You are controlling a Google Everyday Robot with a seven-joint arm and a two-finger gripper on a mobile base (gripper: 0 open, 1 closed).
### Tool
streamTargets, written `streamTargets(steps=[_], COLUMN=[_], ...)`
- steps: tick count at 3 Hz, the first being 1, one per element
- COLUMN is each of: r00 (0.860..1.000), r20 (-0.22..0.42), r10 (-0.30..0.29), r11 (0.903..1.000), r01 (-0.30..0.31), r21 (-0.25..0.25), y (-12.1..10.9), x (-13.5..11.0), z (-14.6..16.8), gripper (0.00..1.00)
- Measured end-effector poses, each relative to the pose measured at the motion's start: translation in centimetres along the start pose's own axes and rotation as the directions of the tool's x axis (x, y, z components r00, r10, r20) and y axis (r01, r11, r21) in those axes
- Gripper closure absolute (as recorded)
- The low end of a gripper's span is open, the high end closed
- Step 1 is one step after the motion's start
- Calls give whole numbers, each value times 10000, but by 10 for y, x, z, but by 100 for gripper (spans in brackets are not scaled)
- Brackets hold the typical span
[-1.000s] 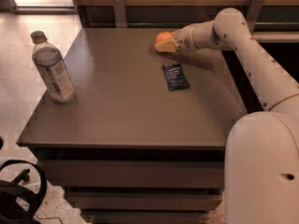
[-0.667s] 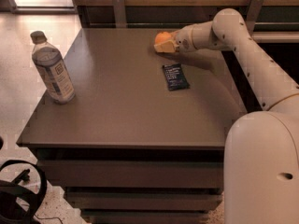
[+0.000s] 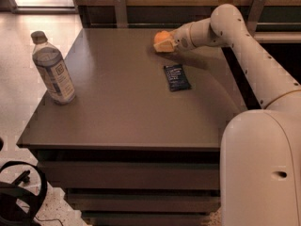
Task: Move orange near blue plastic bottle
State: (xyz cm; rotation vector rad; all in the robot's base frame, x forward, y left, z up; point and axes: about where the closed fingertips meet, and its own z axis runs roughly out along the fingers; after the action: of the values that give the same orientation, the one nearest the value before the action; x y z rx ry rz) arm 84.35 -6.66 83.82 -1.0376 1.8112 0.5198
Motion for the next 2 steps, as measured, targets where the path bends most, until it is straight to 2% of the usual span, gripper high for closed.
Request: streamTargets(steps=[1, 2], r00=[9981, 9959], r20=[-311, -235], r10=[-528, -872], r11=[9985, 9958], r01=[532, 878], r21=[123, 265], y=[7, 21], x=[-23, -43], z=[-18, -40], gripper=[100, 100])
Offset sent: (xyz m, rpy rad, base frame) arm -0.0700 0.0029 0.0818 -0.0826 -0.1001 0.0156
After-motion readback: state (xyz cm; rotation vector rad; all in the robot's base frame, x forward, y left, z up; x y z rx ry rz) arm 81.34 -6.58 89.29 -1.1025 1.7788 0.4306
